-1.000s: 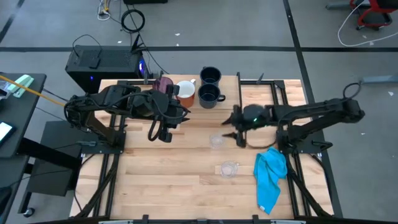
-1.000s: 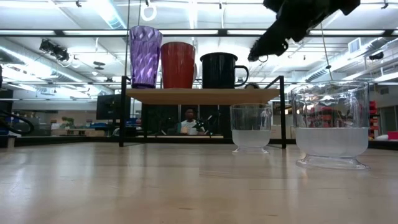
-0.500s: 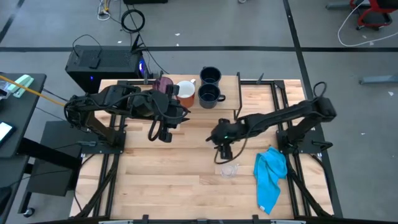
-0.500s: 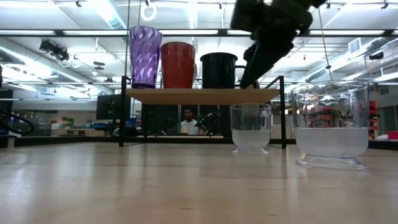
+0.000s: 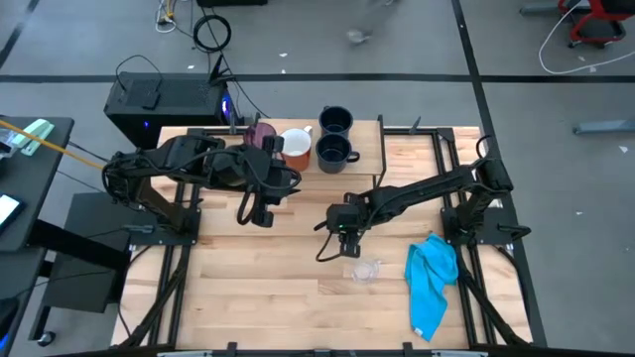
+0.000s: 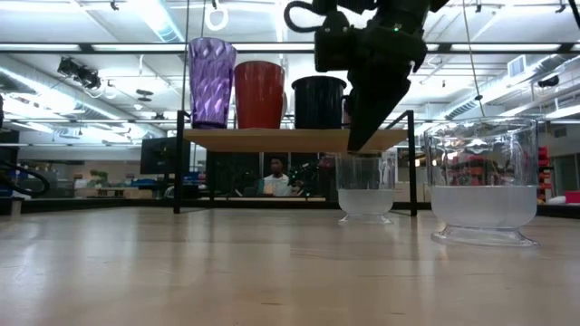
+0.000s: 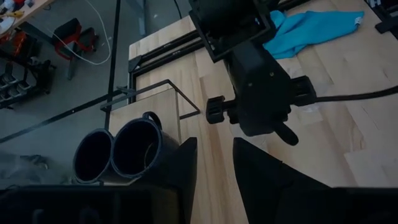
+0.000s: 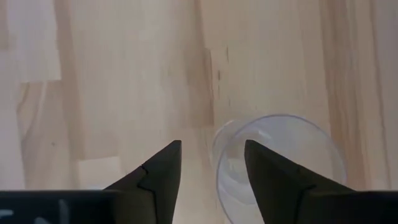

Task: Stack small to large cups/mugs on shelf
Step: Put the top transparent mug on the shelf

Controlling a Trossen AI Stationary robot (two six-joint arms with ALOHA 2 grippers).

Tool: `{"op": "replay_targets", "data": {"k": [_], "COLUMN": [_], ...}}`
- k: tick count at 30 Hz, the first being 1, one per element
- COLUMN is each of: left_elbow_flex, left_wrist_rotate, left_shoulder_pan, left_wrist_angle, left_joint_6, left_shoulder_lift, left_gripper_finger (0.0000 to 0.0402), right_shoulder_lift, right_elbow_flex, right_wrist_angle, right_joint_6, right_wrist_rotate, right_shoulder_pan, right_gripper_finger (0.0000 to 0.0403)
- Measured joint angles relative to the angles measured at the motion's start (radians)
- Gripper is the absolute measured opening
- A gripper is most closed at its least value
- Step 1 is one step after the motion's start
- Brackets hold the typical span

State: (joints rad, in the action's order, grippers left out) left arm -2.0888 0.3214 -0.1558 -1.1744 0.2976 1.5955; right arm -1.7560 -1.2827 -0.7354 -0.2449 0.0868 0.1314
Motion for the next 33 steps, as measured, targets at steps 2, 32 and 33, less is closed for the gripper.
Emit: {"op": "replay_targets", "data": {"k": [2, 32, 33], "left_elbow_flex": [0.0, 0.0, 0.0], "left_wrist_rotate": [0.0, 0.0, 0.0], "left_shoulder_pan": [0.0, 0.0, 0.0], "left_wrist_angle": [0.0, -0.02, -0.02], "left_joint_6": [0.0, -0.017, -0.017], "left_shoulder_lift": [0.0, 0.0, 0.0], "left_gripper_finger": [0.0112, 0.0113, 0.0112], "right_shoulder_lift": [-0.002, 0.004, 0.017], "right_elbow_flex": [0.0, 0.003, 0.003], "right_wrist_angle": [-0.003, -0.036, -0.041], "right_joint_6": [-0.013, 0.091, 0.108], "right_wrist_rotate": [0.011, -0.002, -0.002], "right_shoulder_pan": [0.0, -0.033, -0.035], "right_gripper_finger": [0.0177, 0.0011, 0.0008]}}
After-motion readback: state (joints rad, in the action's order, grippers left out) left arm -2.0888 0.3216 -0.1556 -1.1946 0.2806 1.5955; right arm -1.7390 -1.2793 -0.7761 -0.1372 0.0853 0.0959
